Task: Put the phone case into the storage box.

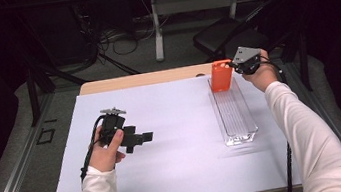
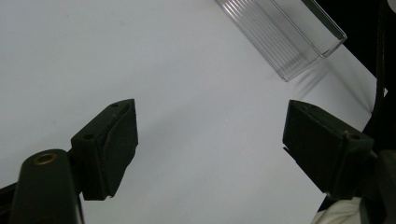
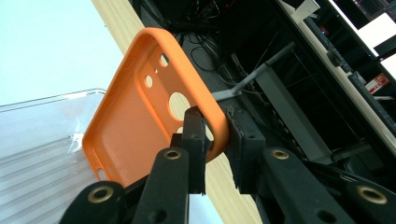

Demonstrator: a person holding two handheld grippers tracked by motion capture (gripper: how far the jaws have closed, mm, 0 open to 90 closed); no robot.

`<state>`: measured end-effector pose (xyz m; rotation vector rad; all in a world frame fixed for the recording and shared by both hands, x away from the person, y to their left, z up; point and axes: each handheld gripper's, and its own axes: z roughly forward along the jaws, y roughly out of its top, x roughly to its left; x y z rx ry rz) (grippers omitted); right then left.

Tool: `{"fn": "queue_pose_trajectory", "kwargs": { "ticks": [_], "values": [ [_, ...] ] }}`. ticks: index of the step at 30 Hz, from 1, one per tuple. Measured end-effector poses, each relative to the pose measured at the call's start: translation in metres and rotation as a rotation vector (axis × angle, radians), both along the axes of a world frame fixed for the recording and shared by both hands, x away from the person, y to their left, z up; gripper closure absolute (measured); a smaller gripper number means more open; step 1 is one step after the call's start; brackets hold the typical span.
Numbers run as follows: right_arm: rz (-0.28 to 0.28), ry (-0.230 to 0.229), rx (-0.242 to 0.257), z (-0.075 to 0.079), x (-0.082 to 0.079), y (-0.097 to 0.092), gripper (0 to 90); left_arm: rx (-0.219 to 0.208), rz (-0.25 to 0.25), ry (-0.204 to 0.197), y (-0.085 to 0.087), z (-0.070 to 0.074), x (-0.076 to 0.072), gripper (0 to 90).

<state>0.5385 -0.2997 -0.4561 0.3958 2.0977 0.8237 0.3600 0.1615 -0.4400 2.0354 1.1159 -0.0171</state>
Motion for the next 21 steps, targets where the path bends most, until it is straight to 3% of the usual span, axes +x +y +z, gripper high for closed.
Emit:
{"fn": "queue_pose_trajectory", "kwargs": {
  "ticks": [21],
  "values": [
    [-0.08,0.032,-0.027,0.0046,-0.0029,0.003,55.6,-0.004,0.002,-0.004,0.0024,0.001,-0.0022,18.6]
  ]
}}
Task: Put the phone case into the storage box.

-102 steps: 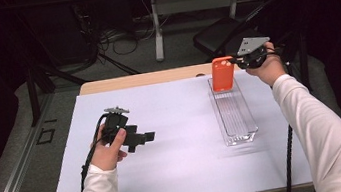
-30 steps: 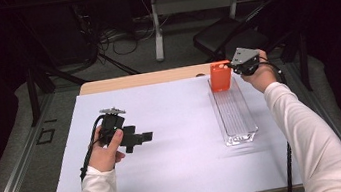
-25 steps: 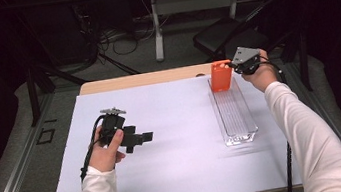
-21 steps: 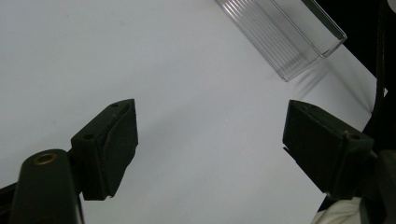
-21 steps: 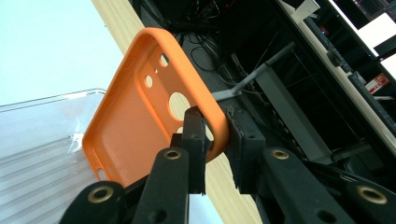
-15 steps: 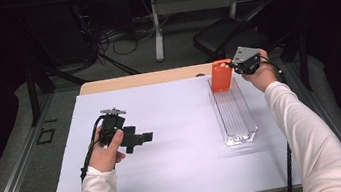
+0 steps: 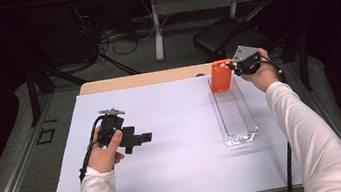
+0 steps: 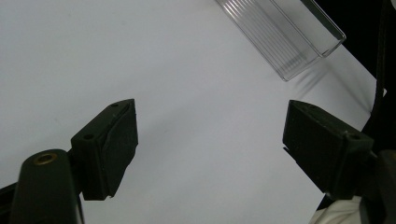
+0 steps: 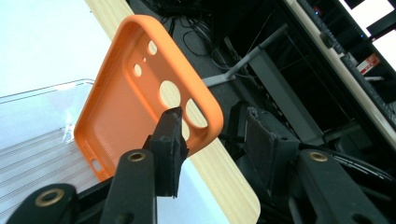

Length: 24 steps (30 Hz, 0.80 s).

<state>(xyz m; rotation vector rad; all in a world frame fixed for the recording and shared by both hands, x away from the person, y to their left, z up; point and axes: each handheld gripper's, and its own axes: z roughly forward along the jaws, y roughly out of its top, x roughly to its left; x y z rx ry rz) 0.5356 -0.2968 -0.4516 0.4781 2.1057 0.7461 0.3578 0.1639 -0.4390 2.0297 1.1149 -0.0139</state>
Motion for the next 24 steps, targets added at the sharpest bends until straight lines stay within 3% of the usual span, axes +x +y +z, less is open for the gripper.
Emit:
{"fn": "queue_pose_trajectory", "kwargs": {
  "ticks": [24],
  "values": [
    [-0.07,0.067,-0.01,0.0049,-0.0038,0.0054,43.8,-0.012,0.001,-0.007,0.0025,0.0017,-0.0008,18.6]
  ]
}}
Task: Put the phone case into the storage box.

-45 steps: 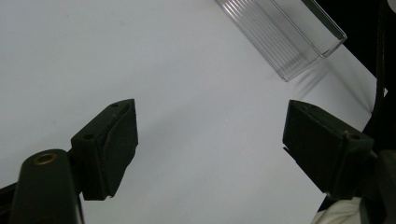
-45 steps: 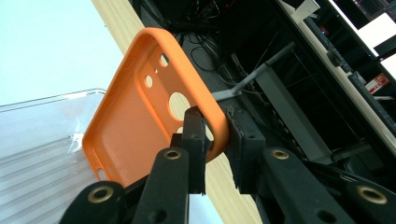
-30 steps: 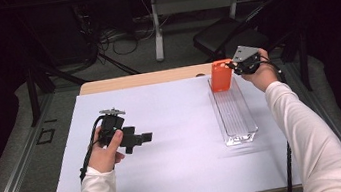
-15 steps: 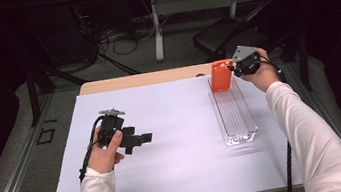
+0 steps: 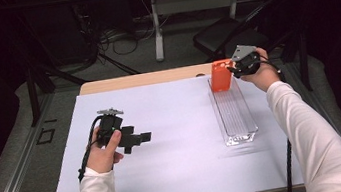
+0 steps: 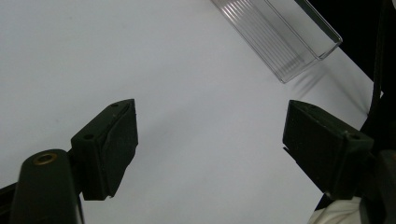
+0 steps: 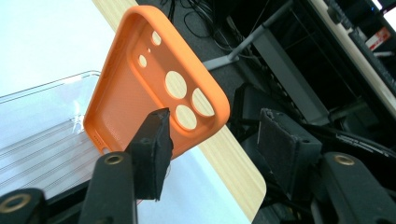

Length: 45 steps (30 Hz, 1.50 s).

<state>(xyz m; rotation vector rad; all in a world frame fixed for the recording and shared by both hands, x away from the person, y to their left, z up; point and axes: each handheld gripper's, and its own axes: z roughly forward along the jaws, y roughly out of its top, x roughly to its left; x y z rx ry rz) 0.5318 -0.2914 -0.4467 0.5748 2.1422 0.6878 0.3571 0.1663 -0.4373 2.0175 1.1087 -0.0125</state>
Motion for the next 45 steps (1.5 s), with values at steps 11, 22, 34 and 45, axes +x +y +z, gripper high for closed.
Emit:
{"fn": "queue_pose_trajectory", "kwargs": {
  "ticks": [11,22,34,45],
  "values": [
    [-0.12,0.076,0.071,0.009,-0.003,0.002,32.7,-0.003,-0.003,0.001,-0.001,0.0,0.0,18.6],
    [-0.18,0.207,0.218,0.014,-0.005,0.005,15.4,-0.004,-0.001,-0.002,0.001,0.002,0.0,18.6],
    [-0.268,0.336,0.329,0.019,-0.004,0.009,0.0,-0.003,-0.004,-0.007,0.0,0.002,0.0,18.6],
    [-0.308,0.368,0.343,0.022,-0.006,0.014,0.0,-0.007,0.0,-0.01,0.0,0.002,0.0,18.6]
  ]
}}
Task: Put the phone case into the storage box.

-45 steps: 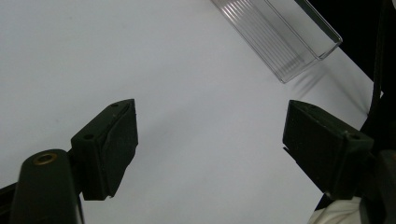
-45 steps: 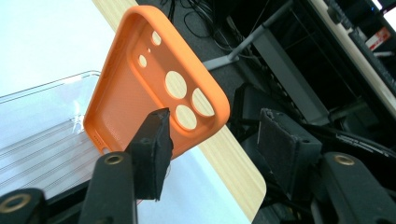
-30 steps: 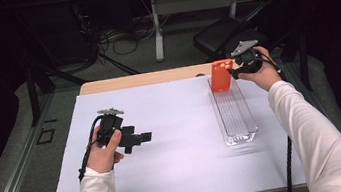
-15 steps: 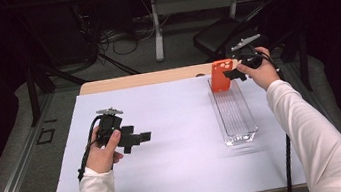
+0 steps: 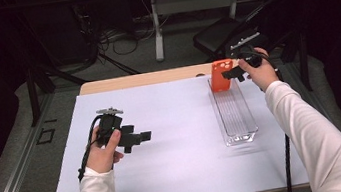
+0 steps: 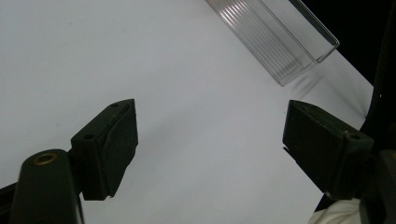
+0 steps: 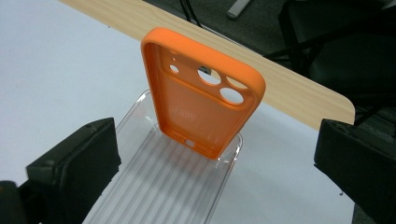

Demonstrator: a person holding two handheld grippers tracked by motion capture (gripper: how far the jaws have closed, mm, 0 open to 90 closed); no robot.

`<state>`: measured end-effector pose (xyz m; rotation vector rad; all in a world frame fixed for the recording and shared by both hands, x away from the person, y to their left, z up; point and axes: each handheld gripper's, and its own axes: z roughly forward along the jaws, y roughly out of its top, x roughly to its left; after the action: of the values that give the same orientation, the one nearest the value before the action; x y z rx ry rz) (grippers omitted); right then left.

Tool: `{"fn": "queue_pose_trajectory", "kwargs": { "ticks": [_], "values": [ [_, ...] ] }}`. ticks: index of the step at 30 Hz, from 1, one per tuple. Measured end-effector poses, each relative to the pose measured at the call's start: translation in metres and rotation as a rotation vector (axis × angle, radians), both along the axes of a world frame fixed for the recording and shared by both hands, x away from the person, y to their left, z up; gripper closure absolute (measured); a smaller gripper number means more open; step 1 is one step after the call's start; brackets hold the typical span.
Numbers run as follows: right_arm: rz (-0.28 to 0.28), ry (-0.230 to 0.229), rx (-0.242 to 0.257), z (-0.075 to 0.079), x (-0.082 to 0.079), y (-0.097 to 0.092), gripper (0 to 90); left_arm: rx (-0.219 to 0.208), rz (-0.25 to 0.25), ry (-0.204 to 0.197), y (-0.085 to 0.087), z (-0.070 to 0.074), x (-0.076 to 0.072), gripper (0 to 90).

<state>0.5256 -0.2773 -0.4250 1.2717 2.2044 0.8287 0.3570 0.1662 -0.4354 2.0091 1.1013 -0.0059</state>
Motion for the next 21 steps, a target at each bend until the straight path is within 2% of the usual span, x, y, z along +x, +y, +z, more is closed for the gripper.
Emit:
{"fn": "queue_pose_trajectory", "kwargs": {
  "ticks": [12,21],
  "values": [
    [-0.022,0.014,0.015,0.002,-0.004,-0.003,0.0,0.003,-0.004,0.0,-0.001,0.001,-0.001,18.6],
    [-0.019,0.004,0.026,0.011,-0.018,0.0,0.0,-0.003,0.0,-0.008,-0.002,0.001,-0.001,18.6]
  ]
}}
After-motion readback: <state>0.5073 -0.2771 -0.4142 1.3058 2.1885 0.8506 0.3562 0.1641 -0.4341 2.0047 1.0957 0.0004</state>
